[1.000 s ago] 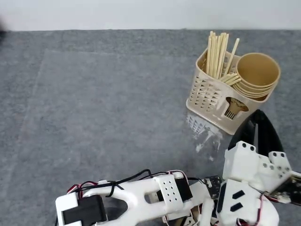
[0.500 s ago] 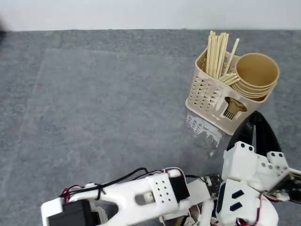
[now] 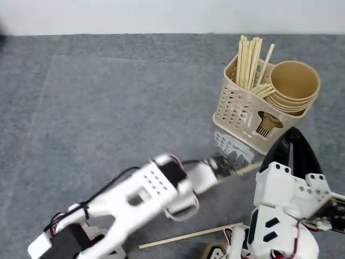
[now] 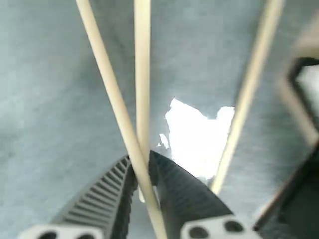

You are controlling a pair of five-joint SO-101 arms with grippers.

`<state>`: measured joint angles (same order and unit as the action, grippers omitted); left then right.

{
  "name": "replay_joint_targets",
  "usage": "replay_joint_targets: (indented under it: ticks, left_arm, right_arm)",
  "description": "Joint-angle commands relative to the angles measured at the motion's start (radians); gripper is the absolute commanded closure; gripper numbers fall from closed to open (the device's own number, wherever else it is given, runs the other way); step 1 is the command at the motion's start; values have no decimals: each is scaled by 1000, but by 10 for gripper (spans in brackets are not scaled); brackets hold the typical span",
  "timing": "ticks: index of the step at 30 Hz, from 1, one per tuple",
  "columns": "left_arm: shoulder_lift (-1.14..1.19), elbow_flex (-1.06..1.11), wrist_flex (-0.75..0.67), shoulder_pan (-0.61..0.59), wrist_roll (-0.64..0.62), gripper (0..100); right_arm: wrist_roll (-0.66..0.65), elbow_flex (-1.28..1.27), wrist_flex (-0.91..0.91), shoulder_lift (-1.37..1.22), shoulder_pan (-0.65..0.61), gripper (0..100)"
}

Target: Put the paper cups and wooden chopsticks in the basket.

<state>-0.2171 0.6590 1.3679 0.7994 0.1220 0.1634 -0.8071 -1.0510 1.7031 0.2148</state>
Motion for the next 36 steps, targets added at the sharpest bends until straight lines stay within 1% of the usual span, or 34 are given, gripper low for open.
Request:
replay_joint_targets:
  ticks: [1,7,11,15,16,18,20,22,26,29,32,36]
  left_arm:
    - [-48,-30,2,-147,87,988]
    - [-41,-30,0,-356,216,988]
    - [-40,-15,0,-433,285,988]
    - [-40,59,-37,-430,338,980]
    - [-40,76,-41,-431,356,962]
    - [-40,96,-37,-439,367,893]
    - [-41,108,-35,-450,347,808]
    - [-41,101,-43,-466,319,751]
    - [-41,62,-40,-479,322,736]
    - [-40,27,-38,-473,318,734]
    - [-40,1,-43,-454,316,708]
    - [-38,-27,-77,-419,247,686]
  right_arm:
    - [8,48,-4,-27,5,991]
    - [8,43,-4,-27,5,991]
    - [9,43,-4,-27,4,991]
    - [9,43,-19,-27,4,991]
    - [9,43,-25,-27,4,991]
    - [9,43,-33,-27,4,991]
    - [8,43,-38,-27,4,991]
    - [8,43,-38,-27,4,991]
    - [8,43,-38,-27,4,991]
    - [8,43,-38,-27,4,991]
    - [9,43,-38,-27,4,991]
    - [9,43,-38,-27,4,991]
